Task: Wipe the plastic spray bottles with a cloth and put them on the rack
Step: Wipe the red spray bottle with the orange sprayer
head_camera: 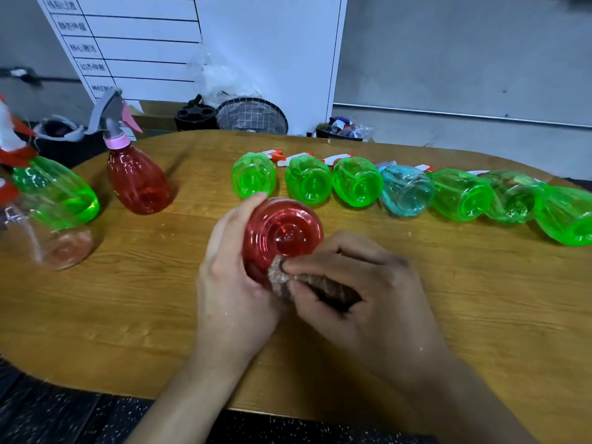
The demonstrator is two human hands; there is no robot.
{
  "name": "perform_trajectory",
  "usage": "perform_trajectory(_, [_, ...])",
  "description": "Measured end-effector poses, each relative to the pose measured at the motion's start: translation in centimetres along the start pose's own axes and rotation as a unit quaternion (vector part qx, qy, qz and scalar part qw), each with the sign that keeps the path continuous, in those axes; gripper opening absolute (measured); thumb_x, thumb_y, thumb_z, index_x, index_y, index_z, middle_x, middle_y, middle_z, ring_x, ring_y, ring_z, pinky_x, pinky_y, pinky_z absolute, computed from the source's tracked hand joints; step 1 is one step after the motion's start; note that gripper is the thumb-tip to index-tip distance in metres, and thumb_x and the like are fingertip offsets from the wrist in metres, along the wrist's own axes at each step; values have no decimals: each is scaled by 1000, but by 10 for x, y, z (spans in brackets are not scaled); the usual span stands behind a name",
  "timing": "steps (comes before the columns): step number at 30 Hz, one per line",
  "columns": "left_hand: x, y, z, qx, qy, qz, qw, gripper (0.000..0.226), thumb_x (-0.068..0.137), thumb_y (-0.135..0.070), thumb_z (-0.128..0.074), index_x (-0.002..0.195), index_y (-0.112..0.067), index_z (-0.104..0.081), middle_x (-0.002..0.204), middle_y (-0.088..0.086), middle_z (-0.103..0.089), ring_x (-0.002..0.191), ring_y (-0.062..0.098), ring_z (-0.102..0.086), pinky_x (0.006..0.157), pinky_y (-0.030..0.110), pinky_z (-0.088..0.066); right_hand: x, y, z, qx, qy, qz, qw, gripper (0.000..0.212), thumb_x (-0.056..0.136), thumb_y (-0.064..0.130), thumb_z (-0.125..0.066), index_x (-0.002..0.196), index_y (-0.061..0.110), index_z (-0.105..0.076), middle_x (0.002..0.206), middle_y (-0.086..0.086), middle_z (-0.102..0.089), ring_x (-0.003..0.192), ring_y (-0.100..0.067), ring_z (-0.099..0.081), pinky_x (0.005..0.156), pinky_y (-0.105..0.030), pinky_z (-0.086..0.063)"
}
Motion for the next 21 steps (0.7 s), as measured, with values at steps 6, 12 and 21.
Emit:
perform_trajectory(6, [-3,-2,-5,6,10,2,1000,96,65,-41,-97,148,-19,-55,139,0,-60,126,-5,-56,102,5,-41,5,-21,29,-46,-73,-34,996,16,91,18,-76,106,17,-83,101,7,-74,91,-4,-70,70,-32,-59])
perform_trajectory(12, [-10,-6,-18,13,46,-7,999,90,68,-46,-84,150,-24,-55,144,-4,-58,126,5,-59,99,3,-41,2,-6,22,-39,-104,-21,994,18,94,20,-77,112,17,-81,102,3,-71,93,-7,-69,73,-32,-57])
perform_trajectory(21, [-4,0,-4,4,4,4,1000,92,68,-43,-92,149,-23,-55,141,-2,-59,125,5,-60,101,18,-51,5,-17,19,-32,-4,-2,999,17,92,22,-75,107,18,-83,99,8,-71,86,-5,-69,66,-31,-58])
Point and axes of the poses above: each hand's wrist, its own x-axis towards the middle knuckle, its own z-axis out of the back of the hand, y = z × x, the point moved 7 cm from there along x, towards the middle knuckle
